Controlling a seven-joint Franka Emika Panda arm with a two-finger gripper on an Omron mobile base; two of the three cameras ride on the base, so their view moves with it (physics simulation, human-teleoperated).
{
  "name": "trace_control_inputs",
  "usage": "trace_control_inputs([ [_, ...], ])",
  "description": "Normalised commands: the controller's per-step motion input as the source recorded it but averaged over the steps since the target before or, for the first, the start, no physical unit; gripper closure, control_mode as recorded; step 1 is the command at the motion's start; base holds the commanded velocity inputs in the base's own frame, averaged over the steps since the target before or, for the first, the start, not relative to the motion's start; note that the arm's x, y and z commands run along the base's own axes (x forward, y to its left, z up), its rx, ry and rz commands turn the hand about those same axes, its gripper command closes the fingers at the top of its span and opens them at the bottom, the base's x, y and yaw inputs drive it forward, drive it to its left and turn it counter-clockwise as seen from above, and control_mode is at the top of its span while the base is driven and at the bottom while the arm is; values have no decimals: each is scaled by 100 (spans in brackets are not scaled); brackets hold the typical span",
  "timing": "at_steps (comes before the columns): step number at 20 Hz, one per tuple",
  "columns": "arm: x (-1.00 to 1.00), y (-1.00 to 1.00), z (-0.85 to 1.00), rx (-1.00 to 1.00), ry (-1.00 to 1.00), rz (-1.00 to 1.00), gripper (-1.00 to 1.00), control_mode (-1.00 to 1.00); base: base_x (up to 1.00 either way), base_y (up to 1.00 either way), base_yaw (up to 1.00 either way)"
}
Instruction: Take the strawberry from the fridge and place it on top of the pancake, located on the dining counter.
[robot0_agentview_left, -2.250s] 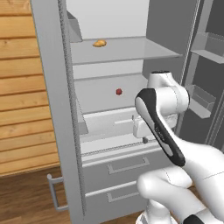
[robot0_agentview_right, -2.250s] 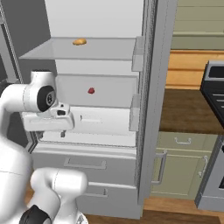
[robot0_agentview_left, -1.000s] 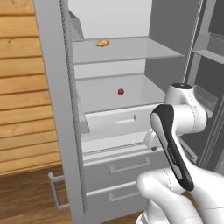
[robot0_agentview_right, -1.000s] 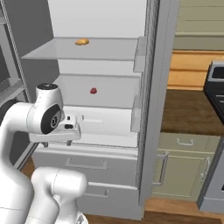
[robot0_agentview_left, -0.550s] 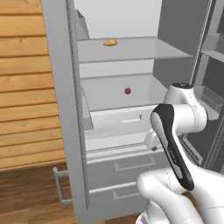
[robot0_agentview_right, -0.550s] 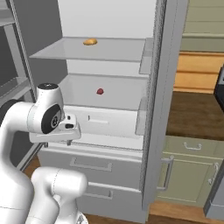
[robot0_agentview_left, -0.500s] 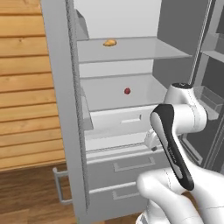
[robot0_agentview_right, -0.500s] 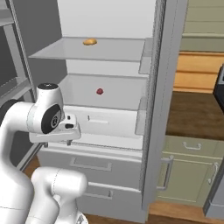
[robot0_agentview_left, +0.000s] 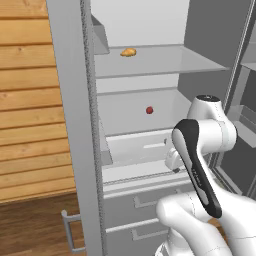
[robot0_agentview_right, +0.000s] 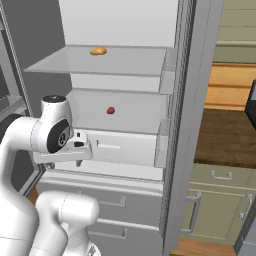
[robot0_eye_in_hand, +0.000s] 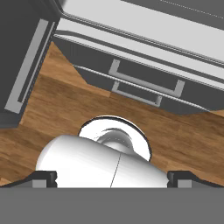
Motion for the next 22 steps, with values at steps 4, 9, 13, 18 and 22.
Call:
trace_control_inputs([
  [4, 0, 0, 0, 0, 0, 0, -100, 100, 45, 29, 0],
  [9, 0, 0, 0, 0, 0, 0, -100, 100, 51, 19, -1],
  [13, 0, 0, 0, 0, 0, 0, -100, 100, 49, 8, -3],
  [18, 0, 0, 0, 0, 0, 0, -100, 100, 36, 1, -5],
  [22, 0, 0, 0, 0, 0, 0, -100, 100, 21, 0, -6],
])
